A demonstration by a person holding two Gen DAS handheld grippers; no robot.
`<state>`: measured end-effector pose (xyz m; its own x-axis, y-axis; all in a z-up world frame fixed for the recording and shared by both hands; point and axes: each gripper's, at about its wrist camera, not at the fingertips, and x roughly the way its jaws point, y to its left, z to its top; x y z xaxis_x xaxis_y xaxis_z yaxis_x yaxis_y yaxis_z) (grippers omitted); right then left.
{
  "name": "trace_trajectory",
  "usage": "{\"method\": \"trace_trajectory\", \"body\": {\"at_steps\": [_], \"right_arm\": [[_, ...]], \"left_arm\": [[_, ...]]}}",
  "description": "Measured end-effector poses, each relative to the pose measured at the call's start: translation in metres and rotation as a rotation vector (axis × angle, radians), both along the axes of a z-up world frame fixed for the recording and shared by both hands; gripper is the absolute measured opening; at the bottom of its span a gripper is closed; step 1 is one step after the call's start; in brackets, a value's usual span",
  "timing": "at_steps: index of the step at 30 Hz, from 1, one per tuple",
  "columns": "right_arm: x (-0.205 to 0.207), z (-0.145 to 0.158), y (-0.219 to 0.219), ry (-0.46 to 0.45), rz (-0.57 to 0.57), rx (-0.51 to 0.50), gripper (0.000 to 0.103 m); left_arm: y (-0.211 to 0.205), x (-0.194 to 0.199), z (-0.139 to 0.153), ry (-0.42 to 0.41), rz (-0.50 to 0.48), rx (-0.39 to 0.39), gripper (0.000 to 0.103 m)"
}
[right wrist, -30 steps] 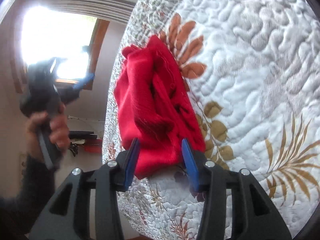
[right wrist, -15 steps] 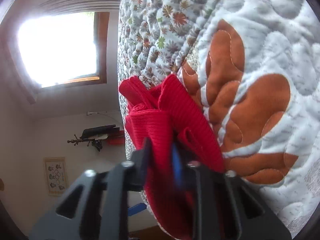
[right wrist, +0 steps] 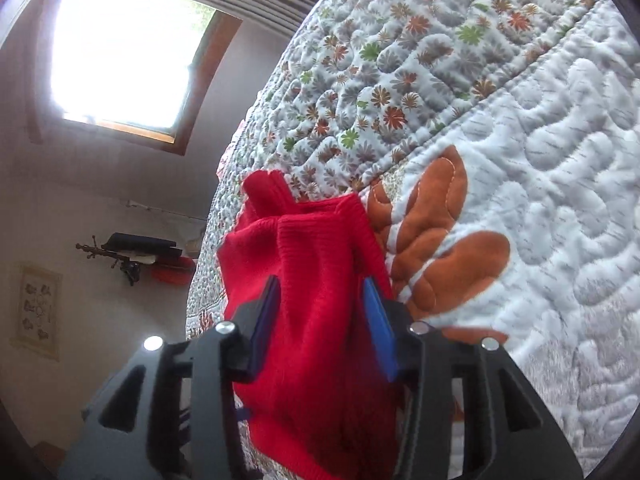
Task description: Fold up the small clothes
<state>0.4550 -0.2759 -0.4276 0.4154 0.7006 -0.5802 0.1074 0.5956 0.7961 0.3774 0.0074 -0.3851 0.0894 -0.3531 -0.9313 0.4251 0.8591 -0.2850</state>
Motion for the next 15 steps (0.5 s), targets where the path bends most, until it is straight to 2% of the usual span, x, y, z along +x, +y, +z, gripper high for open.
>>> {"method": "trace_trajectory", "body": {"at_steps": [3, 7, 9, 10, 15], "right_arm": [[-0.02, 0.0, 0.003, 0.025, 0.046, -0.014, 0.055], [-0.032, -0.008, 0.017, 0.047, 0.104, 0.001, 0.057], [-0.027, -0.012, 0.024, 0.055, 0.126, -0.012, 0.041], [-0.025, -0.011, 0.032, 0.064, 0.131, -0.035, 0.024], [-0.012, -0.026, 0.031, 0.084, 0.113, -0.044, 0.022]], "left_arm": [[-0.005, 0.005, 0.002, -0.016, 0.011, 0.05, 0.084], [-0.003, 0.011, -0.008, 0.006, 0.044, 0.093, 0.084], [0.0, 0.012, -0.015, 0.029, 0.067, 0.093, 0.084], [0.002, 0.012, -0.017, 0.037, 0.074, 0.09, 0.084], [0.009, 0.008, -0.027, 0.058, 0.089, 0.079, 0.084]]}}
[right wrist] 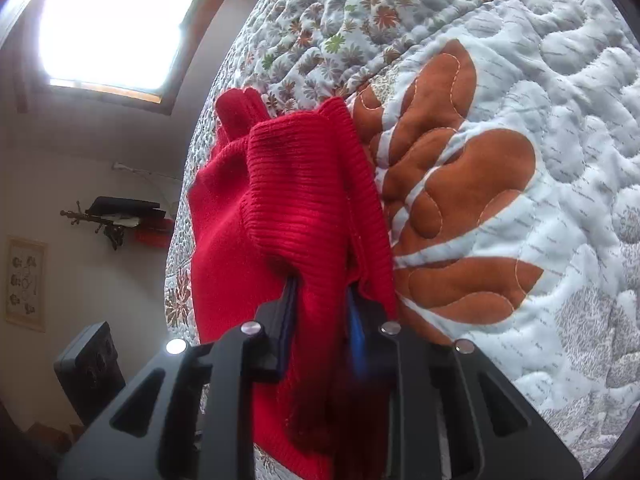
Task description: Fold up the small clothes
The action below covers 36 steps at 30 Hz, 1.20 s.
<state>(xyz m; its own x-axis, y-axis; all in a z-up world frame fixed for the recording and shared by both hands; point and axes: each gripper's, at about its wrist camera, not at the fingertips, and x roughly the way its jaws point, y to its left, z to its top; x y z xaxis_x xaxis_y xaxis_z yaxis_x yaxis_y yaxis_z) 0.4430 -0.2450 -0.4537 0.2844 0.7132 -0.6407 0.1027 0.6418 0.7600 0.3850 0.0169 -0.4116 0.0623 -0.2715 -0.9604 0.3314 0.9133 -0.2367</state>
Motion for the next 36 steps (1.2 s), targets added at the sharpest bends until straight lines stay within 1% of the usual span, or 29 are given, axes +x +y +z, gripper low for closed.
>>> {"method": "trace_trajectory", "body": {"at_steps": [2, 4, 5, 6, 7, 8, 10, 13, 15, 17, 19, 21, 22, 23, 24, 26, 28, 29, 30, 31, 32, 34, 36], "right_arm": [[0.003, -0.005, -0.002, 0.014, -0.009, 0.022, 0.022], [-0.007, -0.009, -0.015, 0.028, -0.018, 0.045, 0.025], [-0.009, -0.007, -0.016, 0.031, -0.019, 0.048, 0.029], [-0.012, -0.003, -0.021, 0.03, -0.018, 0.044, 0.03], [-0.017, 0.001, -0.026, 0.028, -0.024, 0.038, 0.034], [-0.024, 0.006, -0.033, 0.031, -0.032, 0.038, 0.04], [-0.039, 0.016, -0.042, 0.035, -0.051, 0.027, 0.043], [-0.062, 0.024, -0.05, 0.039, -0.055, 0.014, 0.044], [-0.074, 0.03, -0.049, 0.023, -0.03, -0.005, 0.047], [-0.081, 0.033, -0.045, -0.004, -0.006, -0.02, 0.06], [-0.08, 0.031, -0.035, -0.023, 0.036, -0.034, 0.062], [-0.078, 0.028, -0.018, -0.036, 0.092, -0.068, 0.063], [-0.077, 0.026, -0.011, -0.04, 0.117, -0.079, 0.059], [-0.078, 0.023, -0.007, -0.037, 0.146, -0.074, 0.031], [-0.078, 0.019, -0.005, -0.019, 0.166, -0.071, 0.012], [-0.081, 0.015, -0.011, 0.009, 0.137, -0.072, 0.01], [-0.089, 0.01, -0.029, 0.05, 0.094, -0.025, 0.01], [-0.091, 0.008, -0.032, 0.077, 0.084, 0.002, 0.014], [-0.095, 0.005, -0.037, 0.103, 0.073, 0.029, 0.021], [-0.099, 0.007, -0.042, 0.116, 0.055, 0.043, 0.031], [-0.104, 0.012, -0.046, 0.109, 0.044, 0.057, 0.037], [-0.114, 0.025, -0.048, 0.084, 0.031, 0.025, 0.039], [-0.122, 0.033, -0.041, 0.066, 0.059, -0.013, 0.044]], "left_arm": [[0.001, -0.002, -0.002, 0.008, 0.002, 0.002, 0.084], [0.003, -0.003, -0.002, 0.013, 0.003, 0.002, 0.084], [0.004, -0.004, -0.002, 0.015, 0.002, 0.003, 0.084], [0.004, -0.005, -0.002, 0.016, -0.001, 0.006, 0.084], [0.005, -0.006, -0.001, 0.019, -0.005, 0.013, 0.084], [0.005, -0.006, -0.002, 0.025, -0.008, 0.017, 0.084], [0.009, -0.009, 0.001, 0.033, 0.003, 0.005, 0.084], [0.019, -0.015, 0.004, 0.039, 0.027, -0.03, 0.084], [0.026, -0.018, 0.006, 0.043, 0.043, -0.061, 0.084], [0.03, -0.018, 0.007, 0.038, 0.045, -0.083, 0.084], [0.033, -0.02, 0.007, 0.036, 0.045, -0.096, 0.084], [0.036, -0.02, 0.005, 0.039, 0.052, -0.109, 0.084], [0.038, -0.02, 0.004, 0.04, 0.055, -0.112, 0.084], [0.038, -0.021, 0.004, 0.039, 0.056, -0.116, 0.084], [0.039, -0.022, 0.004, 0.033, 0.056, -0.118, 0.084], [0.038, -0.023, 0.006, 0.026, 0.048, -0.124, 0.084], [0.037, -0.026, 0.004, 0.029, 0.04, -0.124, 0.084], [0.037, -0.028, 0.002, 0.036, 0.039, -0.119, 0.084], [0.037, -0.029, 0.001, 0.041, 0.04, -0.116, 0.084], [0.036, -0.031, 0.002, 0.04, 0.041, -0.118, 0.084], [0.036, -0.032, 0.004, 0.034, 0.037, -0.122, 0.084], [0.037, -0.033, 0.007, 0.021, 0.028, -0.132, 0.084], [0.038, -0.033, 0.008, 0.016, 0.025, -0.138, 0.084]]}}
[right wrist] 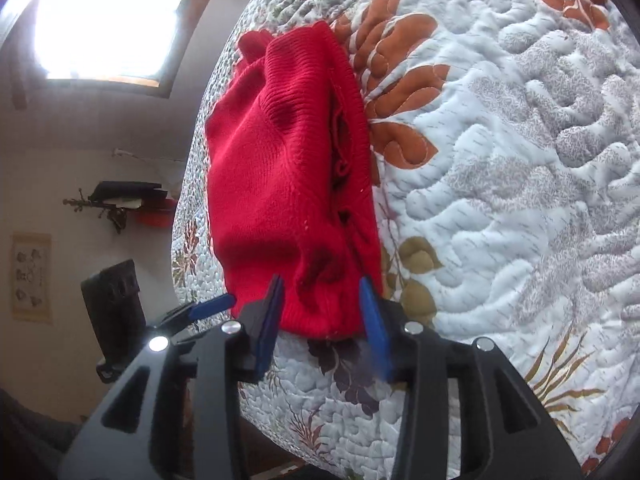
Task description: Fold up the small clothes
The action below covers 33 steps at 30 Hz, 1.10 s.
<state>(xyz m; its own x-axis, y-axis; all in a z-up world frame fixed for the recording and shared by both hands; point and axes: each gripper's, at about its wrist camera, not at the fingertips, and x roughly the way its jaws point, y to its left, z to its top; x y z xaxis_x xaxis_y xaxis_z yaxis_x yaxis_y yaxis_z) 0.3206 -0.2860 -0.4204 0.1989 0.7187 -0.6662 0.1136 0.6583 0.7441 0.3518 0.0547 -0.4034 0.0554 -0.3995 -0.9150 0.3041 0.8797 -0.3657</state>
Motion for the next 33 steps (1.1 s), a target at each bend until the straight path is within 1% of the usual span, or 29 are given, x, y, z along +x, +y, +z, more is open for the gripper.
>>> {"method": "trace_trajectory", "body": {"at_steps": [1, 2, 3, 4, 5, 7, 9, 11, 12, 13, 14, 15, 17, 19, 21, 22, 23, 24, 26, 27, 28, 30, 31, 32, 33], "right_arm": [[-0.003, 0.002, 0.008, -0.014, 0.028, -0.031, 0.051], [-0.003, 0.003, 0.015, -0.026, 0.051, -0.063, 0.051], [-0.004, 0.001, 0.021, -0.033, 0.074, -0.093, 0.047], [-0.004, -0.002, 0.024, -0.032, 0.083, -0.107, 0.019], [-0.006, -0.006, 0.021, -0.023, 0.072, -0.103, 0.008], [-0.011, -0.01, 0.008, -0.025, 0.019, -0.107, 0.007], [-0.02, -0.021, -0.006, 0.009, -0.031, -0.087, 0.007], [-0.023, -0.028, -0.008, 0.04, -0.023, -0.048, 0.01], [-0.022, -0.025, -0.005, 0.036, 0.0, -0.037, 0.014], [-0.018, -0.02, -0.003, 0.031, 0.022, -0.037, 0.023], [-0.014, -0.014, -0.003, 0.021, 0.036, -0.044, 0.036], [-0.008, -0.004, -0.004, -0.005, 0.026, -0.059, 0.038], [0.008, 0.014, -0.01, -0.068, -0.003, -0.065, 0.038], [0.03, 0.028, -0.009, -0.136, -0.003, -0.032, 0.038], [0.053, 0.031, 0.005, -0.173, 0.056, 0.028, 0.038], [0.063, 0.028, 0.014, -0.178, 0.104, 0.057, 0.038], [0.071, 0.02, 0.021, -0.176, 0.149, 0.057, 0.038], [0.077, 0.01, 0.029, -0.163, 0.193, 0.033, 0.037], [0.087, -0.011, 0.026, -0.126, 0.223, 0.003, 0.015], [0.092, -0.014, 0.021, -0.109, 0.222, -0.006, 0.0], [0.095, -0.01, 0.015, -0.115, 0.211, -0.008, 0.001], [0.102, 0.011, 0.003, -0.165, 0.18, -0.006, 0.016], [0.107, 0.021, 0.0, -0.192, 0.169, -0.001, 0.028], [0.114, 0.026, 0.002, -0.215, 0.169, 0.005, 0.03], [0.122, 0.03, 0.005, -0.234, 0.19, 0.014, 0.03]], "left_arm": [[0.0, 0.0, 0.0, -0.002, -0.001, -0.002, 0.084], [-0.001, 0.0, 0.0, -0.004, -0.002, 0.0, 0.084], [0.001, -0.001, 0.0, -0.006, -0.002, 0.003, 0.084], [0.001, -0.001, 0.001, -0.006, -0.003, 0.004, 0.084], [0.001, -0.001, 0.001, -0.009, -0.004, 0.003, 0.084], [-0.001, -0.001, 0.002, -0.013, -0.009, -0.005, 0.084], [-0.004, -0.001, 0.0, -0.011, -0.023, -0.013, 0.084], [-0.009, -0.001, -0.007, -0.001, -0.038, 0.006, 0.084], [-0.011, 0.0, -0.009, 0.007, -0.04, 0.01, 0.084], [-0.011, 0.0, -0.011, 0.012, -0.04, 0.009, 0.084], [-0.011, 0.0, -0.011, 0.013, -0.038, 0.009, 0.084], [-0.01, 0.001, -0.01, 0.014, -0.036, 0.006, 0.084], [-0.009, 0.001, -0.006, 0.0, -0.036, -0.013, 0.084], [-0.009, 0.0, -0.003, -0.019, -0.044, -0.045, 0.084], [-0.011, 0.0, -0.008, -0.011, -0.061, -0.041, 0.084], [-0.012, 0.0, -0.012, -0.004, -0.064, -0.026, 0.084], [-0.013, 0.0, -0.015, 0.002, -0.064, -0.02, 0.085], [-0.013, 0.0, -0.019, 0.01, -0.061, -0.021, 0.085], [-0.012, 0.001, -0.026, 0.027, -0.054, -0.02, 0.086], [-0.012, 0.002, -0.024, 0.029, -0.052, -0.028, 0.086], [-0.01, 0.002, -0.019, 0.025, -0.05, -0.047, 0.086], [0.001, 0.002, -0.005, 0.004, -0.017, -0.111, 0.086], [0.009, 0.004, 0.0, -0.003, 0.011, -0.145, 0.087], [0.019, 0.006, 0.004, -0.003, 0.048, -0.18, 0.087], [0.029, 0.008, 0.006, 0.0, 0.081, -0.202, 0.088]]}}
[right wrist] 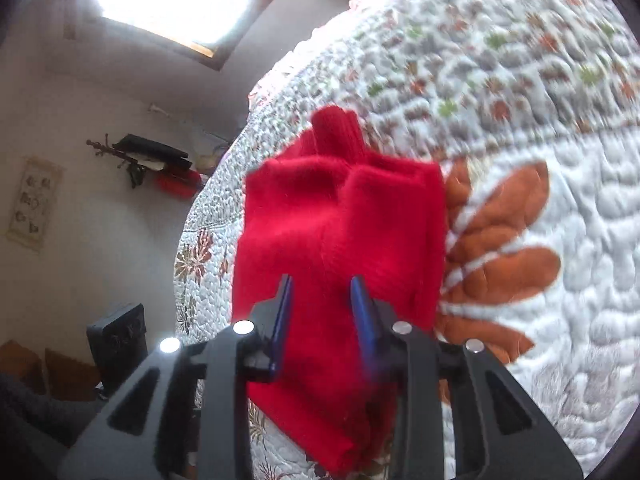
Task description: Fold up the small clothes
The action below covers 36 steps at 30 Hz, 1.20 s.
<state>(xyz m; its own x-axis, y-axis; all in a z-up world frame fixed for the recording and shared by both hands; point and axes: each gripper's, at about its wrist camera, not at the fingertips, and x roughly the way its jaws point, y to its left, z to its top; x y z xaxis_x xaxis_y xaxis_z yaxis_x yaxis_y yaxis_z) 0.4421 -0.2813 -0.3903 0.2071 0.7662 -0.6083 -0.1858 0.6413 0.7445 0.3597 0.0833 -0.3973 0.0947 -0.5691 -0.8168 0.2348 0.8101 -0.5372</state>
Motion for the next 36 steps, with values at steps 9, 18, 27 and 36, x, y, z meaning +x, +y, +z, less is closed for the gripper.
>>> {"method": "trace_trajectory", "body": {"at_steps": [9, 18, 27, 36], "right_arm": [[0.046, -0.036, -0.023, 0.014, -0.024, -0.058, 0.0], [0.036, -0.049, -0.07, 0.174, -0.095, 0.086, 0.075], [0.047, -0.058, -0.034, 0.169, -0.011, 0.11, 0.092], [0.055, -0.056, 0.008, 0.182, 0.15, 0.141, 0.083]], "left_arm": [[0.069, 0.027, -0.023, 0.084, 0.148, -0.073, 0.09], [0.098, 0.04, -0.086, 0.314, 0.187, -0.445, 0.092], [0.083, 0.038, -0.099, 0.33, 0.101, -0.607, 0.094], [0.038, 0.034, -0.102, 0.328, -0.029, -0.663, 0.094]]}}
